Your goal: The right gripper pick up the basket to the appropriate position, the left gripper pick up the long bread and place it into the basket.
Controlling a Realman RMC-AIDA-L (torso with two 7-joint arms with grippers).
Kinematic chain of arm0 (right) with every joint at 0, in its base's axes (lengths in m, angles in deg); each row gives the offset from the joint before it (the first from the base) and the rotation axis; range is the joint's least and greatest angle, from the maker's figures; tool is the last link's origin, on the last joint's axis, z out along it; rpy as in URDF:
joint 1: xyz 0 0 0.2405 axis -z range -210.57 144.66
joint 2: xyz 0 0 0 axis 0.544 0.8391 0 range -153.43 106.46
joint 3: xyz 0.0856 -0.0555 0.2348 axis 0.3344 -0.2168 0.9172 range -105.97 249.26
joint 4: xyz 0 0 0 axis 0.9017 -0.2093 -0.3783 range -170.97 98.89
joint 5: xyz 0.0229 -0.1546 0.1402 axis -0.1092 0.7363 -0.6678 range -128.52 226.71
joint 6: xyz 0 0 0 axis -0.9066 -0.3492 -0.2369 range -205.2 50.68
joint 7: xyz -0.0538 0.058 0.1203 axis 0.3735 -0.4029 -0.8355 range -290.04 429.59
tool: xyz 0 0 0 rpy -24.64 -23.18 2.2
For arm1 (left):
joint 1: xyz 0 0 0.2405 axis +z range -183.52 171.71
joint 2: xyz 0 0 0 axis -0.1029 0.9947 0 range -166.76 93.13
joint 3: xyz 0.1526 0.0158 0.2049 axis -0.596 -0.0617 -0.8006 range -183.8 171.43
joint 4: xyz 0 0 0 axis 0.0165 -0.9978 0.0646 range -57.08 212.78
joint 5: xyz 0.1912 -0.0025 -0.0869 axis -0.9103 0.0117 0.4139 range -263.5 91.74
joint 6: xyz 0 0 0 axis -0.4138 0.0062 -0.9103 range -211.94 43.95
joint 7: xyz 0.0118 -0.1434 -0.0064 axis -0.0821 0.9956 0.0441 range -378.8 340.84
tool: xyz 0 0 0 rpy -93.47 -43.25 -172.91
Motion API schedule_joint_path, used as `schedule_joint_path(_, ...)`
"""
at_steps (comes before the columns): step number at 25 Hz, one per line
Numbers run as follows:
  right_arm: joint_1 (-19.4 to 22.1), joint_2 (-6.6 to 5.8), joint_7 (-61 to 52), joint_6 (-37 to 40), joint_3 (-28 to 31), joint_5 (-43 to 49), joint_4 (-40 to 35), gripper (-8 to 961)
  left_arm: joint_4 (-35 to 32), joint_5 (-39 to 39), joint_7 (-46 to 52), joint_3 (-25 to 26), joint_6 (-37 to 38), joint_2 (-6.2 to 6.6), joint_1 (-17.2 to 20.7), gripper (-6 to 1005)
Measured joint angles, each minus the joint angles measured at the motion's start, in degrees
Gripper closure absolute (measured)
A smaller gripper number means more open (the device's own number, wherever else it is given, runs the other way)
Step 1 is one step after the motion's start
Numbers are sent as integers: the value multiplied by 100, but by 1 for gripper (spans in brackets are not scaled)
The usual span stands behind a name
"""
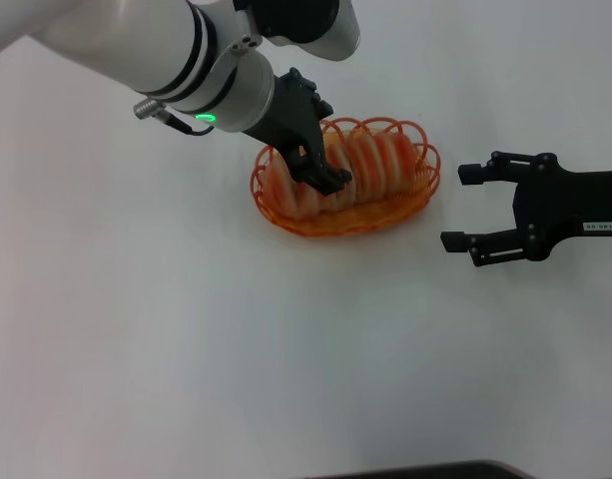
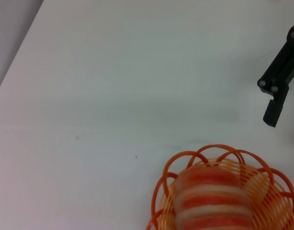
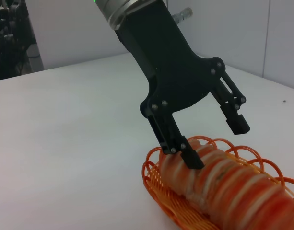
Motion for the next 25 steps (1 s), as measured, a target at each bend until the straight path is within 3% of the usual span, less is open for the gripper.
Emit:
schedule_joint_path(6,-6,7,0,1,-1,0,0,-1,-202,132,-1,112,117,8,99,114)
schedule_joint_path(8,-7,7,1,3,8,-1,0,-1,-479,351,-52,390,281,21,251,94)
schedule_joint_path(9,-7,8,3,4,20,-5,0,-1,-856,734,-234,966,650,41,508,85)
schedule_joint_path(10,-7,8,6,14,34,-18,0,-1,-856,734,-234,966,650,41,508,75)
schedule_joint_path(14,14,-11,1,79,51,-39,0,-1,-1169,1357,-815,2527,1659,68,951,65)
schedule_joint_path(16,39,-24,2,101,69,-43,0,0,-1044,1572,-1285,3562,2397,129,1197,65)
schedule_joint_path(19,53,-34,23,112,107,-48,0,0,-634,1678,-1986,4654,3080,268,1560,65)
schedule_joint_path(25,54,-52,29,115,133,-51,0,0,564,1716,-3402,5415,3175,500,2259,65)
